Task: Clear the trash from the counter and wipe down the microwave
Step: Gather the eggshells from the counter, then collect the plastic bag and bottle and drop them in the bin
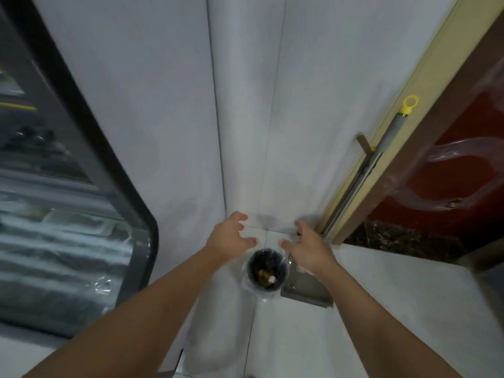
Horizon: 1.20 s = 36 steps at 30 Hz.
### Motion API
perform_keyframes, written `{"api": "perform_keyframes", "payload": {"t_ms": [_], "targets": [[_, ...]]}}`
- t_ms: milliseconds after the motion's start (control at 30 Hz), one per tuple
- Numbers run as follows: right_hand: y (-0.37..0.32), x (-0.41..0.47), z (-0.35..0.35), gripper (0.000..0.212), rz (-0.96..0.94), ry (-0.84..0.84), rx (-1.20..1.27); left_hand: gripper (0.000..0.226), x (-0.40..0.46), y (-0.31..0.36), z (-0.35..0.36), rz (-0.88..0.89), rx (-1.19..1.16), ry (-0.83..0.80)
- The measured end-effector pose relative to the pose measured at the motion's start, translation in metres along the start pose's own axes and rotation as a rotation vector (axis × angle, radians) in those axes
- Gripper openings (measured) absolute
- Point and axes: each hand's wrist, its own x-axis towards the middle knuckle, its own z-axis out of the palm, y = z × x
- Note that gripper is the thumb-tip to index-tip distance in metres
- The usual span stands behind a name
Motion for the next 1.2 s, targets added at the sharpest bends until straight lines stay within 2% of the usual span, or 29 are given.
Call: {"api": "perform_keyframes", "payload": {"t_ms": [267, 533, 900, 1000, 1200], "targets": [[-0.037, -0.109, 0.036, 0.075, -0.073, 0.023, -0.006, 0.060, -0.114, -0.032, -0.052, 0.033, -0.095, 0.053], [-0.075, -0.202, 0.089, 0.076, -0.133, -0.042, -0.033, 0.058, -0.219, -0.076, -0.109, 0.001, -0.161, 0.149], [-0.146, -0.257, 0.168, 0.074, -0.318, -0.236, -0.191, 0.055, -0.327, -0.135, -0.183, -0.155, -0.223, 0.370], [-0.164, -0.268, 0.190, 0.068, -0.386, -0.336, -0.215, 0.056, -0.355, -0.152, -0.196, -0.220, -0.248, 0.450], [-0.190, -0.288, 0.240, 0.074, -0.518, -0.539, -0.280, 0.057, -0.422, -0.178, -0.210, -0.362, -0.264, 0.595]]}}
